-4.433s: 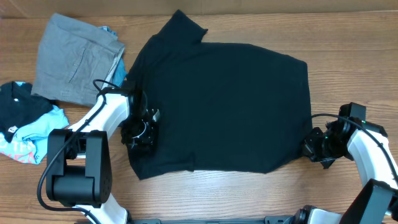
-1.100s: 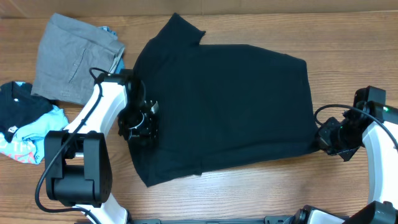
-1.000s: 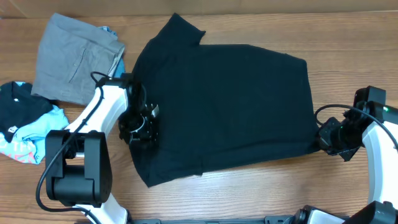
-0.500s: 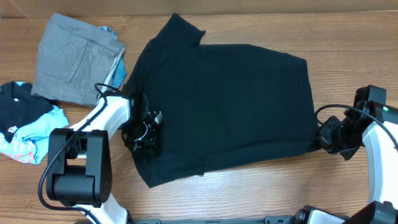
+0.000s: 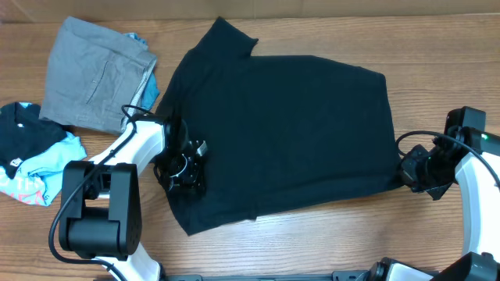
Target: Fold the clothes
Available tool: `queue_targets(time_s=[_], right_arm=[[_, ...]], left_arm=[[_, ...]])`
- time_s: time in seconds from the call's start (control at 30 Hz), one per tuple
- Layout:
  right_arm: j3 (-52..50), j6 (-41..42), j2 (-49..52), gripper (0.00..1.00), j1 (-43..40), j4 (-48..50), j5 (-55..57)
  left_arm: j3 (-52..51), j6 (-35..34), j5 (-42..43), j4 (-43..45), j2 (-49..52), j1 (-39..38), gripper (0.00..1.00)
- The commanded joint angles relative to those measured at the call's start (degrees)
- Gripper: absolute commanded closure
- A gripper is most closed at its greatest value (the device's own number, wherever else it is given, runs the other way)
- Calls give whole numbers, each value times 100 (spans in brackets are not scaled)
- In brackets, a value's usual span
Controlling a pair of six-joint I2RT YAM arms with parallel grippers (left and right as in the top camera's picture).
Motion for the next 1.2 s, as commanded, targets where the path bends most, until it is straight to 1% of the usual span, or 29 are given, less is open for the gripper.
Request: queue_targets(time_s=[0.0,0.07,0.1,0.13,0.17,0.27,0.33,0.6,0.7,0.9,0.97,1.1,1.17], right_arm=[[72,4,-79,96,20,31,96],[72,4,-79,96,20,31,98],[72,4,-79,96,20,28,98],[72,4,-79,96,20,26,96],[72,4,-79,96,20,28,96],[72,28,-79,96,20,31,94],[72,28,-79,96,20,33,94],[72,26,-79,96,20,7,96],[46,26,-76,96,20,11,96],[-278,28,-17,96,20,293,-116],[-299,26,13,96,20,400,-267],[-299,48,31,96,20,800,-564],[-299,177,37,96,20,957,-614]], left_arm=[[-133,83,-205,85,44,-26,74],[-223,81,-164,199,44,-26,78],[-251,61,-146,210,46,-26,83],[-264,59,-103,201,44,-26,92],[-262,59,-4,170,44,-26,96],[-197,61,247,63,42,-26,96],[-76,61,269,-72,39,-7,96],[1073,234,81,-1613,-35,2,96],[1443,234,70,-1871,-214,2,96],[2203,210,33,-1891,-741,2,96],[2452,192,-195,-1884,-859,2,96],[2822,-9,-975,-1722,-973,2,96],[2863,-35,-1082,-1563,-968,2,96]])
